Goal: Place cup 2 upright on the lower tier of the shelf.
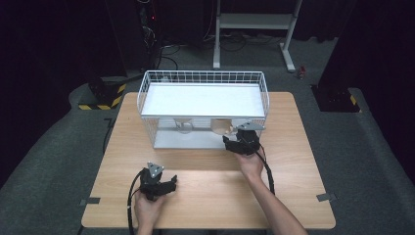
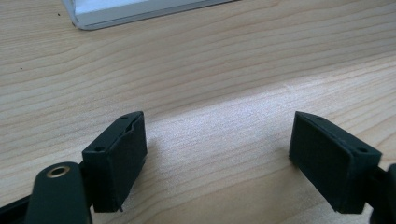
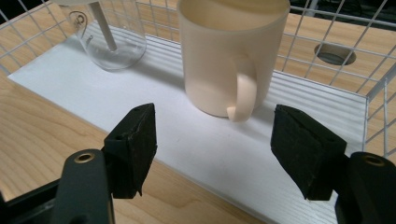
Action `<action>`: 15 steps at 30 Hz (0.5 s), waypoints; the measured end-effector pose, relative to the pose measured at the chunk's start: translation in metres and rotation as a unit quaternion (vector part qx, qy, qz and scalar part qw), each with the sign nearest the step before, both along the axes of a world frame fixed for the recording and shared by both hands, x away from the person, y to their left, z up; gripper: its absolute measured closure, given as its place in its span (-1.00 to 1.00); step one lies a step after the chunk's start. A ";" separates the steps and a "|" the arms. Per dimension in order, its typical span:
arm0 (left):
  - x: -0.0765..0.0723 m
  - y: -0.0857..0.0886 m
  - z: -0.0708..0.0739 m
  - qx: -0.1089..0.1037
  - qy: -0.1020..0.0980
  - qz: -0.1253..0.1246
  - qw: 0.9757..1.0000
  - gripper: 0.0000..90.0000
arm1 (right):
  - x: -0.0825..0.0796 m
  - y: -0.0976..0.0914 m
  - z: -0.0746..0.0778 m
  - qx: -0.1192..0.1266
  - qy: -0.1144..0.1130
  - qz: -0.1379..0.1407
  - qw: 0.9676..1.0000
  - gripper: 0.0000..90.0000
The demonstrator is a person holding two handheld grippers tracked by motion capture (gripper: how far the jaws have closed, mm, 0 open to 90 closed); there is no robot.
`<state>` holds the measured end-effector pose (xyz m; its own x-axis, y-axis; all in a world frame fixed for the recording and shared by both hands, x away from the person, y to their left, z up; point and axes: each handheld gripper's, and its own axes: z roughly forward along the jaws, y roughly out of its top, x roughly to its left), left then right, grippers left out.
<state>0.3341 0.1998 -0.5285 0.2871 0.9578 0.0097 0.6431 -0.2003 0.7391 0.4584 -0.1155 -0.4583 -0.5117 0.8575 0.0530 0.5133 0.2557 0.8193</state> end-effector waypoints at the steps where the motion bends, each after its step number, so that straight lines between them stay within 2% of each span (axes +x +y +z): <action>1: 0.000 0.000 0.000 0.000 0.000 0.000 1.000 -0.57 | -0.002 0.000 0.001 0.001 0.001 0.000 1.000 -0.29; 15: 0.000 0.000 0.000 0.000 0.000 0.000 1.000 -0.57 | -0.010 -0.007 0.003 0.003 -0.006 0.006 1.000 -0.28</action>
<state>0.3340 0.1997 -0.5285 0.2866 0.9580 0.0090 0.6437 -0.1995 0.7388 0.4484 -0.1220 -0.4556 -0.5232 0.8507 0.0511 0.4996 0.2576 0.8271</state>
